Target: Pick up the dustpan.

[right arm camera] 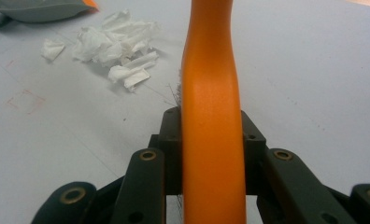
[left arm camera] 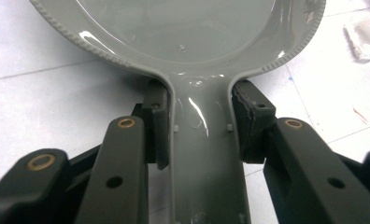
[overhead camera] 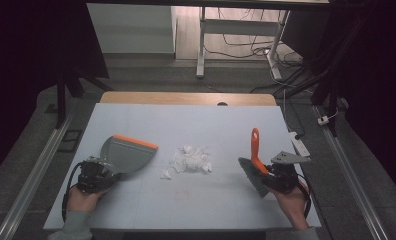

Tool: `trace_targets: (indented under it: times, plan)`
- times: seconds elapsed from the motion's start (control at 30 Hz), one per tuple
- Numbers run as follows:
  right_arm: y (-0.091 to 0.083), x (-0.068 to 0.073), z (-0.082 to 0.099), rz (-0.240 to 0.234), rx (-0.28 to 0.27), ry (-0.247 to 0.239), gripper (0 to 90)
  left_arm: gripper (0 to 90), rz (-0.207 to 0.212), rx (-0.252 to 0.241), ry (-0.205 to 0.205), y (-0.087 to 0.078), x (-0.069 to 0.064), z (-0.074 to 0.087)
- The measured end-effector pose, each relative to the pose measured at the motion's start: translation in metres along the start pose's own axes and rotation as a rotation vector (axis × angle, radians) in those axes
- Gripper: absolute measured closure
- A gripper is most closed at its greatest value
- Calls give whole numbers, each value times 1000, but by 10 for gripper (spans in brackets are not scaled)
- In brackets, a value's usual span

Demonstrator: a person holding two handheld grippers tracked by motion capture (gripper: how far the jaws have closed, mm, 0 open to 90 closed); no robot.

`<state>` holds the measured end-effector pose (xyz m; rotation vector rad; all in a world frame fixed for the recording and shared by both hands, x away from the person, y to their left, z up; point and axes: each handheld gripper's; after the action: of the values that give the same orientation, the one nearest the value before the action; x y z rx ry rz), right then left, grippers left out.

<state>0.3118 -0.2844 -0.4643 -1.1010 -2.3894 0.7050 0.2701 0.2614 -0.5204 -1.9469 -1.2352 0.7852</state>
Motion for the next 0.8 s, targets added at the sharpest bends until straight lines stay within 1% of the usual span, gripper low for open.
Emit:
trace_targets:
  times: [0.2,0.33,0.4,0.47,0.53,0.57,0.7,0.8]
  plan:
    - [0,0,0,0,-2,0,704,618,10,-28,12,-4,4,1]
    - [0,-1,0,0,-5,0,704,618,10,-51,17,-8,7,2]
    - [-1,-1,0,0,-8,1,704,619,17,-60,21,-10,9,3]
    - [-1,-1,0,0,-12,2,705,618,41,-86,23,-13,12,4]
    - [-1,-1,-1,-4,-15,5,704,618,43,-91,26,-14,13,5]
    - [-2,-1,-1,-5,-17,7,704,618,50,-103,31,-16,14,5]
    - [-2,0,-2,-5,-21,7,704,618,52,-118,31,-18,16,6]
    - [-2,0,-2,-4,-22,7,704,618,62,-134,38,-21,19,6]
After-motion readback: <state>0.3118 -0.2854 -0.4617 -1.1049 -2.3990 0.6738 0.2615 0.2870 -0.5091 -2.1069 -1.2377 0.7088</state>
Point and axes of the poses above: each handheld gripper's, and its own axes: y roughly forward along the jaws, z roughly out of its underside, x roughly to its left, and after that the axes turned 8 degrees about y, right-handed
